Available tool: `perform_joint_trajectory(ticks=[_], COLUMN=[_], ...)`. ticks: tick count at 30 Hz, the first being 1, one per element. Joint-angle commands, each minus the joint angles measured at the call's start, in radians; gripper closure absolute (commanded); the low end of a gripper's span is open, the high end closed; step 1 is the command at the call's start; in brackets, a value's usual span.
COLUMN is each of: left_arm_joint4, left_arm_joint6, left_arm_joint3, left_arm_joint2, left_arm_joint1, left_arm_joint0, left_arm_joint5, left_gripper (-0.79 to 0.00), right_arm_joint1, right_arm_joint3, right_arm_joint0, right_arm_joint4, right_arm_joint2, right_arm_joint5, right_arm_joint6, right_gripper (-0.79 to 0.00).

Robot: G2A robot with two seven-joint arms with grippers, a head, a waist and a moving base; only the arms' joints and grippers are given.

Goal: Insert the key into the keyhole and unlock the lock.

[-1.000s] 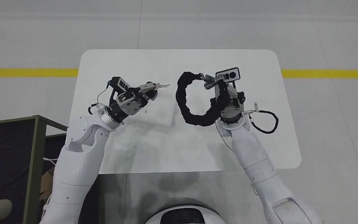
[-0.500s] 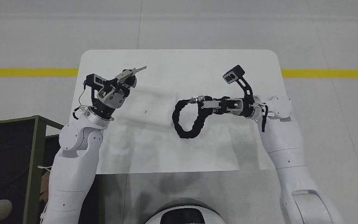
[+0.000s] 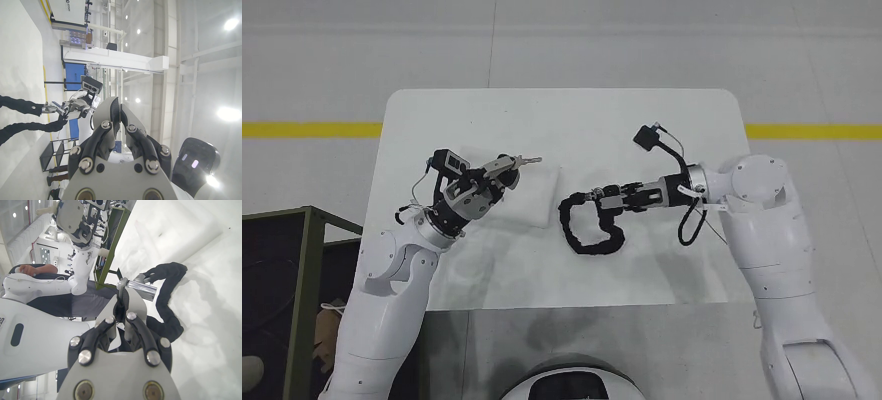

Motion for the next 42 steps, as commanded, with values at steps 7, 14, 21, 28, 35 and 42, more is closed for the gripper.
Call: perform_joint_trajectory(ticks=[7,14,21,28,35,42], left_arm_joint4=[0.0,0.0,0.0,0.0,0.0,0.0], left_arm_joint6=[0.0,0.0,0.0,0.0,0.0,0.0], left_arm_joint3=[0.0,0.0,0.0,0.0,0.0,0.0], left_arm_joint2=[0.0,0.0,0.0,0.0,0.0,0.0], left_arm_joint1=[0.0,0.0,0.0,0.0,0.0,0.0], left_arm_joint0=[0.0,0.0,0.0,0.0,0.0,0.0], left_arm_joint5=[0.0,0.0,0.0,0.0,0.0,0.0], left_gripper=[0.0,0.0,0.0,0.0,0.0,0.0], right_arm_joint1=[0.094,0.181,0.194,0.186,0.196,0.193], right_arm_joint3=[-0.373,-0.444,-0.453,-0.443,-0.461,-0.491], right_arm_joint0=[0.017,0.069,0.064,0.018,0.009,-0.03], right_arm_joint4=[-0.932,-1.443,-1.509,-0.993,-1.248,-1.473], right_arm_joint2=[-0.165,-0.36,-0.366,-0.223,-0.231,-0.264], right_arm_joint5=[-0.032,-0.092,-0.116,-0.1,-0.154,-0.124], right_arm_joint6=[0.011,-0.049,-0.087,-0.195,-0.194,-0.272], right_gripper=[0.0,0.0,0.0,0.0,0.0,0.0])
